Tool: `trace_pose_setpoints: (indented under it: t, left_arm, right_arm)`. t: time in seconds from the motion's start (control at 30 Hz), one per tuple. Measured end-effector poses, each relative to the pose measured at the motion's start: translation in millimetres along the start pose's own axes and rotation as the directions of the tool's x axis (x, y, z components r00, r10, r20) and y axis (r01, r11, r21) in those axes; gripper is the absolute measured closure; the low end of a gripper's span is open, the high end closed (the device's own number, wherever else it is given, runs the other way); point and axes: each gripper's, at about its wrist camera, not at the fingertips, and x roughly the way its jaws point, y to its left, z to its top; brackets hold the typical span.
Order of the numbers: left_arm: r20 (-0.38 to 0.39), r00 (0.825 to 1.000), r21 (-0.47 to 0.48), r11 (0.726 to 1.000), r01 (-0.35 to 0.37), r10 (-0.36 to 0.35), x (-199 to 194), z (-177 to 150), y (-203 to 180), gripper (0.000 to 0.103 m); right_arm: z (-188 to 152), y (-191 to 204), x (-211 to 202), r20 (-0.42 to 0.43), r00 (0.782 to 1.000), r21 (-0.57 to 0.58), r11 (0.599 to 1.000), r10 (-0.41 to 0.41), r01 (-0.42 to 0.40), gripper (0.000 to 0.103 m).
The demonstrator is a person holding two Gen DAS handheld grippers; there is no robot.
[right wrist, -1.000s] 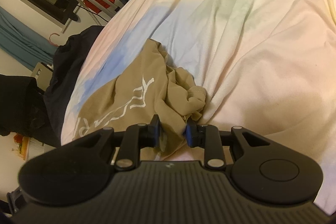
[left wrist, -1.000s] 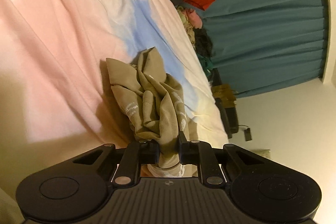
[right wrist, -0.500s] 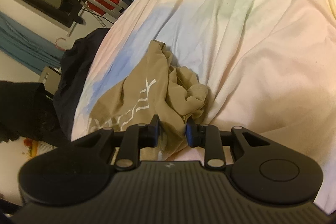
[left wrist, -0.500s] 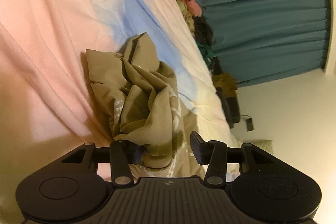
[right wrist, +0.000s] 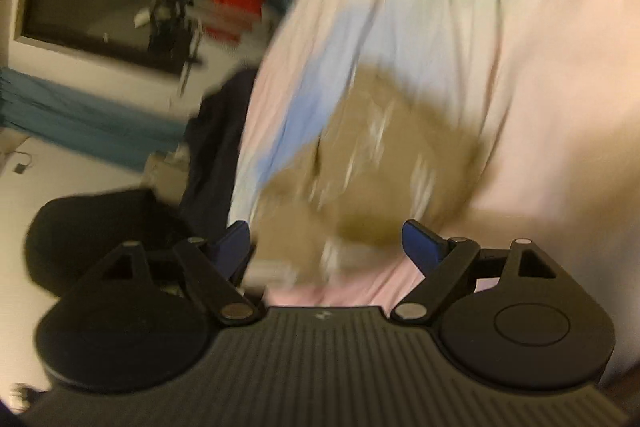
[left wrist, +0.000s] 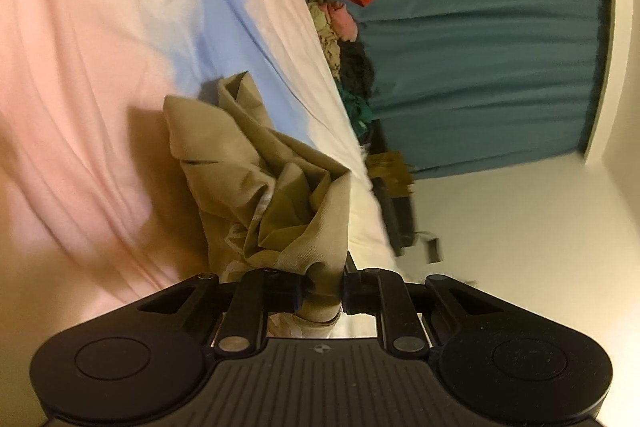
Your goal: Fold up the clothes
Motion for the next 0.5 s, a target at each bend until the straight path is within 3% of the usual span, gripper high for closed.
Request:
trace_pose_setpoints:
  t: [0.1,0.23,0.33,0.5]
  left_arm:
    - [0.005,1.0,-0.047,0.999,0.022,-0.022,-2,5,9,0.087]
    - [0.012,0.999,-0.07,0.997,0.034,-0.034,-5,8,15,0.087]
    - [0.012,0.999,-0.08,0.996,0.043,-0.042,-6,10,17,0.087]
    - [0.024,0.999,-0.105,0.993,0.051,-0.049,-9,13,22,0.087]
  right_arm:
    - [-12,-3,36,-0.079,0.996,0.091,0.994,-0.045,0.052,0.017]
    - [-15,-5,61,-0.086,0.996,0.229,0.974,0.021,0.0,0.017]
    - [-11,2,68,-0.041,0.998,0.24,0.97,0.04,-0.029,0.018]
    - [2,-24,67,0.086,0.996,0.329,0.943,0.023,-0.05,0.019]
